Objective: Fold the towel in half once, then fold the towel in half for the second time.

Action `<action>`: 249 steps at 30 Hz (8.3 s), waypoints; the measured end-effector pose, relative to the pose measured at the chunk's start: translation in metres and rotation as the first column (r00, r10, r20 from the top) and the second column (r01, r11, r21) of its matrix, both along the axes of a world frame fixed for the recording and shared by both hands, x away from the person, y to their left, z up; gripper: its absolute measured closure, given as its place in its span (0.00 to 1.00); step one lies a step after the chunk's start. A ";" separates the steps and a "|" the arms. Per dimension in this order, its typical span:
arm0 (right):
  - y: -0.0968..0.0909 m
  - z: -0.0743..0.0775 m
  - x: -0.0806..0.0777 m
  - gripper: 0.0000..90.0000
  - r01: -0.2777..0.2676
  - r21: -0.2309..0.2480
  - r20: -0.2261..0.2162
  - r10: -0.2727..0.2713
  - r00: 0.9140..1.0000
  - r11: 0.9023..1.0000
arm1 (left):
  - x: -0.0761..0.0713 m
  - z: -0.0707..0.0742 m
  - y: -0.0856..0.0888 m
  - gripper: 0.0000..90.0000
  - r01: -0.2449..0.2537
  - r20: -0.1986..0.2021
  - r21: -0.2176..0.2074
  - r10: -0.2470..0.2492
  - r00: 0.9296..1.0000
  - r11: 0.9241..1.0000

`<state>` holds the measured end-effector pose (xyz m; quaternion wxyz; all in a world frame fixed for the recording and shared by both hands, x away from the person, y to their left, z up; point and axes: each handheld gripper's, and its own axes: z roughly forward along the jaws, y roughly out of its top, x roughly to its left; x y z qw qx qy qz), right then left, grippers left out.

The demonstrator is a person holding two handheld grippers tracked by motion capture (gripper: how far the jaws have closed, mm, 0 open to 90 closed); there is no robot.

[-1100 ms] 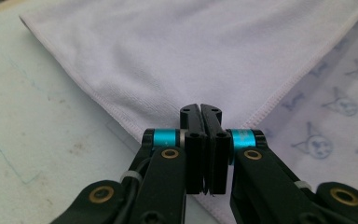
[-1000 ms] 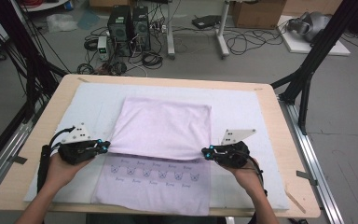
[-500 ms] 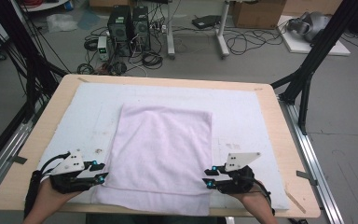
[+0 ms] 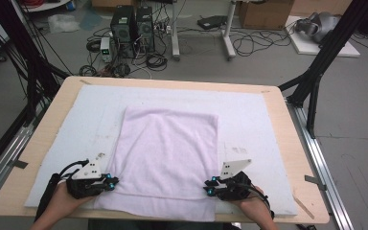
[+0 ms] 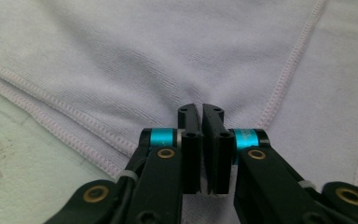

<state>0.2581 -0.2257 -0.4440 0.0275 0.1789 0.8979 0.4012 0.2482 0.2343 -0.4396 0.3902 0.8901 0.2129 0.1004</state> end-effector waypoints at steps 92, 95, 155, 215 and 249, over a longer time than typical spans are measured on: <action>-0.005 0.062 0.144 0.41 0.229 0.067 0.029 -0.231 0.973 0.971 | 0.131 0.072 0.019 0.55 -0.255 0.015 -0.192 0.263 0.965 0.948; -0.006 0.070 0.151 0.40 0.234 0.068 0.038 -0.237 0.971 0.970 | 0.142 0.079 0.018 0.55 -0.260 0.022 -0.176 0.268 0.963 0.949; -0.021 0.109 0.219 0.94 0.365 0.085 0.135 -0.374 0.918 0.927 | 0.221 0.097 0.014 0.96 -0.392 0.066 -0.295 0.428 0.901 0.871; -0.024 0.035 0.077 0.48 0.168 0.157 -0.022 -0.167 0.986 0.973 | 0.075 0.025 0.026 0.47 -0.161 -0.056 -0.203 0.153 0.987 0.966; -0.017 0.038 0.020 0.80 -0.029 0.183 -0.044 0.037 0.998 0.983 | 0.007 0.040 0.053 0.82 -0.059 0.000 -0.206 0.060 0.998 0.977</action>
